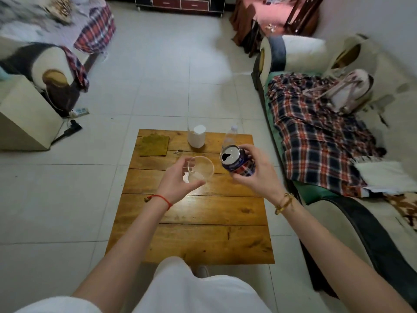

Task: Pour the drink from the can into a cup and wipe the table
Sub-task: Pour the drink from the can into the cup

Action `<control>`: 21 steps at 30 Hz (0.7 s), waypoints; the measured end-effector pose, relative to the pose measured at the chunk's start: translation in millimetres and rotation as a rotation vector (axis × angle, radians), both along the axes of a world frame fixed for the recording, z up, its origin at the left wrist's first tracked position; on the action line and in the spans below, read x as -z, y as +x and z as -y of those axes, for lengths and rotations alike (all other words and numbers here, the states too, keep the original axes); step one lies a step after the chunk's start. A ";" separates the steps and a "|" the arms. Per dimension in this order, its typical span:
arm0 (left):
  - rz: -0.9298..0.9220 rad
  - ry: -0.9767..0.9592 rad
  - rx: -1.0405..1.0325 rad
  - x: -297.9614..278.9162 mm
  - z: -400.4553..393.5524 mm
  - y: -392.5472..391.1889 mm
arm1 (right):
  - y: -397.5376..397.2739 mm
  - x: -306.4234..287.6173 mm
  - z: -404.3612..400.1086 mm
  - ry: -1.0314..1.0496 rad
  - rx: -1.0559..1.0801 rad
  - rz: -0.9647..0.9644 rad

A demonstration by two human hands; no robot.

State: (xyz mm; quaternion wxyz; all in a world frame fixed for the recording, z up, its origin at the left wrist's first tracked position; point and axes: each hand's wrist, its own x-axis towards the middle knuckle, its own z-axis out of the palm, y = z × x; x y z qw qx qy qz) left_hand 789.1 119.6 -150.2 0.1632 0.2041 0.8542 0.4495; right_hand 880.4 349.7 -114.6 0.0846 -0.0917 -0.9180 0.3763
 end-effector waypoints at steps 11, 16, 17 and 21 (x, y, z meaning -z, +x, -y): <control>-0.015 0.023 0.003 -10.7 8.2 10.0 | -2.7 -46.6 19.3 0.386 -0.105 0.035; -0.020 0.021 0.002 -10.1 13.2 13.1 | -5.9 -56.5 26.8 0.536 -0.134 0.059; -0.020 0.025 0.001 -10.2 14.0 13.4 | -6.0 -57.3 28.0 0.557 -0.140 0.066; -0.016 0.037 -0.010 -11.1 16.1 13.8 | -7.3 -59.7 32.2 0.618 -0.152 0.085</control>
